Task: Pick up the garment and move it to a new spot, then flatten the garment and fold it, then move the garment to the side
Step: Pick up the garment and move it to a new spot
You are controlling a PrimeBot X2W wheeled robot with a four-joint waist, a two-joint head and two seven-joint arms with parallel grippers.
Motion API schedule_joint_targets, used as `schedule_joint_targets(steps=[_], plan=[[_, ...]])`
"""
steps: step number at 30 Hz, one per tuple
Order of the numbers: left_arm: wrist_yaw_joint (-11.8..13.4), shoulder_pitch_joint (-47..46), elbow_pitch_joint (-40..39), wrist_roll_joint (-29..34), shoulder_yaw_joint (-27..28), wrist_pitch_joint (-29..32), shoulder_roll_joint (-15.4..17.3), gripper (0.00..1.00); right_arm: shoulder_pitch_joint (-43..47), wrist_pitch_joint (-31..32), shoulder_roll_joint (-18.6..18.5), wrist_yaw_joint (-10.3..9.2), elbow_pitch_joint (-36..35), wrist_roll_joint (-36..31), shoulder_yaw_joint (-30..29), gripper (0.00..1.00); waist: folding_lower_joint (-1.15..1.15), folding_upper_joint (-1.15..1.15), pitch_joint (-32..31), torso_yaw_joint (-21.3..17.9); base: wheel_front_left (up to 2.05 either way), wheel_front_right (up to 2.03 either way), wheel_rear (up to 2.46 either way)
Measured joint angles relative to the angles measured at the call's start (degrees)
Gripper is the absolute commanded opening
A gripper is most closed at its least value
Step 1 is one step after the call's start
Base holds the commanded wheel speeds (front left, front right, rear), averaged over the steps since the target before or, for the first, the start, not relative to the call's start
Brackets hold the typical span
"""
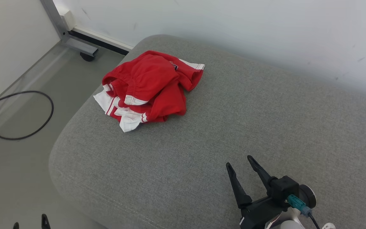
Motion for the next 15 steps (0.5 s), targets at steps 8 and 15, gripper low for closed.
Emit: schedule_joint_targets(steps=[8, 15], plan=[[-0.1, -0.2, 0.5, 0.0, -0.9, 0.0, 0.0, 1.0, 0.1, 0.0, -0.7, 0.0, 0.0, 0.7, -1.0, 1.0, 0.0, 0.0, 0.7, 0.0, 0.0, 0.0, 0.0], [-2.3, -4.0, 2.8, 1.5, -2.1, 0.0, 0.2, 1.0, 2.2, 0.0, -1.3, 0.0, -1.1, -0.3, -4.1, 1.0, 0.0, 0.0, 0.9, -0.5, 0.0, 0.0, 0.0]])
